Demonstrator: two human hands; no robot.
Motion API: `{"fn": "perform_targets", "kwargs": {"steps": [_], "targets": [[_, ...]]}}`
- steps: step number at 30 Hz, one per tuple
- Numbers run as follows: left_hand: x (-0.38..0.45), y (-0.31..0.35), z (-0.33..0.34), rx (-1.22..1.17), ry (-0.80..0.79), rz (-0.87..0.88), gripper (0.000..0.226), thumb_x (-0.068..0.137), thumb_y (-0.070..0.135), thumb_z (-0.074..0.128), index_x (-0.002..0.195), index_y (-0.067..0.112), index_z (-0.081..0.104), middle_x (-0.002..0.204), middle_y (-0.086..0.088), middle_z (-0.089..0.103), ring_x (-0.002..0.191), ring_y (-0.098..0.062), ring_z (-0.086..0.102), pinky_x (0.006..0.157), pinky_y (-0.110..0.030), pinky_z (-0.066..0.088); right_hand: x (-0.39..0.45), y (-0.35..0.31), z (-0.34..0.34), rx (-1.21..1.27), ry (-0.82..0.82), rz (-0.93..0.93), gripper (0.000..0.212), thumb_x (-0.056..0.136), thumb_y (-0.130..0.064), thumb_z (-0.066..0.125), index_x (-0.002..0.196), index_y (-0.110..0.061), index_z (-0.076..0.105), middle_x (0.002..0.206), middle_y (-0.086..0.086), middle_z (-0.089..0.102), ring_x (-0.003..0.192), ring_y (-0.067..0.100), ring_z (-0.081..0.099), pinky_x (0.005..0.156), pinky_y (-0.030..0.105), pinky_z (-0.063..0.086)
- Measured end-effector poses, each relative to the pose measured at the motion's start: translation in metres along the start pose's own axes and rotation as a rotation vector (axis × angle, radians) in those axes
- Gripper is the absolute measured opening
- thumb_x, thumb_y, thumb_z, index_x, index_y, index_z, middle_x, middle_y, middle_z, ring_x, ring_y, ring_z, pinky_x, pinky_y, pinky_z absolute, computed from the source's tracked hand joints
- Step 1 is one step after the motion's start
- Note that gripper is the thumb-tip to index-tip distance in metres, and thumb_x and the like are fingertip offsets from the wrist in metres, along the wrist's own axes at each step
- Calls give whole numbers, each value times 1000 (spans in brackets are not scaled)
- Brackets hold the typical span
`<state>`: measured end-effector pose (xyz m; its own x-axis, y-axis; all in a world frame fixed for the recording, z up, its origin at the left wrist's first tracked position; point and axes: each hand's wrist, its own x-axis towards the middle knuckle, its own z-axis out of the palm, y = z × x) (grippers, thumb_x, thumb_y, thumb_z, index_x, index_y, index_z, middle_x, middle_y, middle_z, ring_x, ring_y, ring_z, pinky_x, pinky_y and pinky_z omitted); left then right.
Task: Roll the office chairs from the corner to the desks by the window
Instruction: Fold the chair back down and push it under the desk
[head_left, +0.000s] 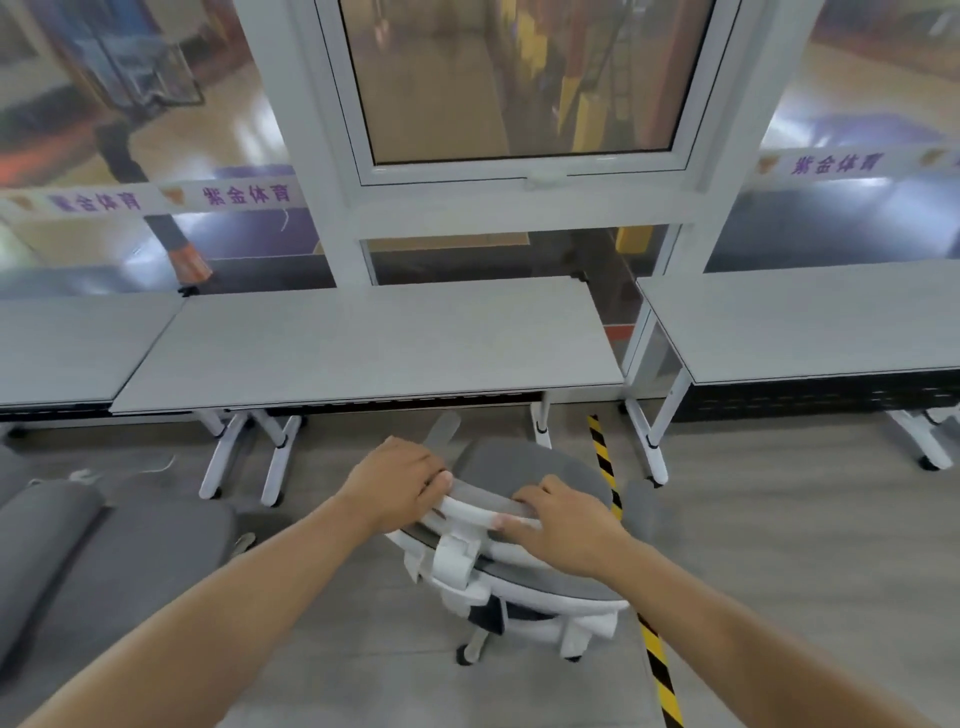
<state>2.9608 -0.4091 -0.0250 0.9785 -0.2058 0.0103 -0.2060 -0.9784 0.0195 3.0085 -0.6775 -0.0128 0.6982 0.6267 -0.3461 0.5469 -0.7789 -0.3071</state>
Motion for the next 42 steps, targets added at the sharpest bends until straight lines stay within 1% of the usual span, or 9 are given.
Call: {"fn": "perform_targets", "kwargs": {"steps": [4, 6, 9, 14, 18, 27, 34, 38, 42], "targets": [[1, 24, -8, -36, -56, -7, 45, 101, 48, 22, 88, 26, 59, 81, 8, 58, 80, -17, 54, 84, -35, 43, 1, -4, 6, -95, 270, 94, 69, 97, -66, 12, 105, -21, 63, 110, 2, 56, 106, 23, 53, 87, 39, 49], [1, 32, -5, -32, -38, -34, 54, 99, 52, 17, 88, 24, 61, 81, 5, 59, 78, -18, 53, 81, -38, 46, 2, -2, 10, -146, 369, 103, 71, 94, -61, 6, 99, -23, 66, 104, -1, 61, 98, 20, 57, 79, 35, 47], [-5, 45, 1, -20, -24, -70, 56, 98, 52, 15, 88, 21, 60, 84, 1, 61, 82, -20, 53, 84, -38, 45, -7, -2, 9, -206, 368, 89, 71, 88, -54, -2, 86, -25, 63, 85, -5, 62, 73, 17, 57, 63, 31, 35], [-16, 58, -1, 15, -12, -93, 55, 98, 51, 14, 89, 19, 58, 87, -1, 63, 85, -21, 54, 86, -36, 42, -10, -3, 11, -203, 381, 54, 54, 95, -51, 19, 65, -21, 53, 59, -3, 54, 53, 15, 52, 48, 29, 31], [-20, 60, -7, 9, -32, -99, 49, 99, 50, 19, 86, 18, 55, 84, -2, 61, 82, -20, 51, 84, -35, 41, -6, -2, 13, -218, 394, 24, 63, 88, -55, 9, 63, -19, 54, 55, -1, 54, 48, 14, 48, 46, 28, 27], [-41, 59, -9, 26, -26, -152, 41, 99, 50, 18, 81, 23, 42, 77, 3, 47, 73, -16, 37, 79, -34, 38, -1, -10, 19, -237, 408, -18, 61, 89, -55, 12, 62, -19, 53, 54, -1, 54, 47, 14, 48, 48, 30, 39], [-57, 51, -9, 7, -14, -169, 48, 96, 52, 17, 80, 22, 50, 74, 5, 51, 72, -15, 44, 75, -33, 43, -5, -26, 22, -241, 400, -78, 61, 87, -56, 8, 61, -20, 50, 53, -2, 51, 44, 12, 38, 45, 28, 24], [-67, 47, -9, -22, -9, -206, 44, 95, 53, 20, 79, 23, 48, 74, 6, 51, 72, -14, 44, 64, -31, 40, -5, -34, 25, -221, 393, -95, 59, 91, -55, 14, 62, -19, 52, 54, -1, 54, 44, 12, 39, 44, 28, 23], [-73, 43, -11, -27, -17, -215, 45, 94, 54, 21, 78, 23, 48, 76, 7, 52, 73, -13, 45, 64, -31, 41, -7, -41, 28, -222, 395, -94, 56, 96, -52, 22, 62, -20, 51, 54, -1, 53, 45, 12, 40, 45, 28, 23]]}}
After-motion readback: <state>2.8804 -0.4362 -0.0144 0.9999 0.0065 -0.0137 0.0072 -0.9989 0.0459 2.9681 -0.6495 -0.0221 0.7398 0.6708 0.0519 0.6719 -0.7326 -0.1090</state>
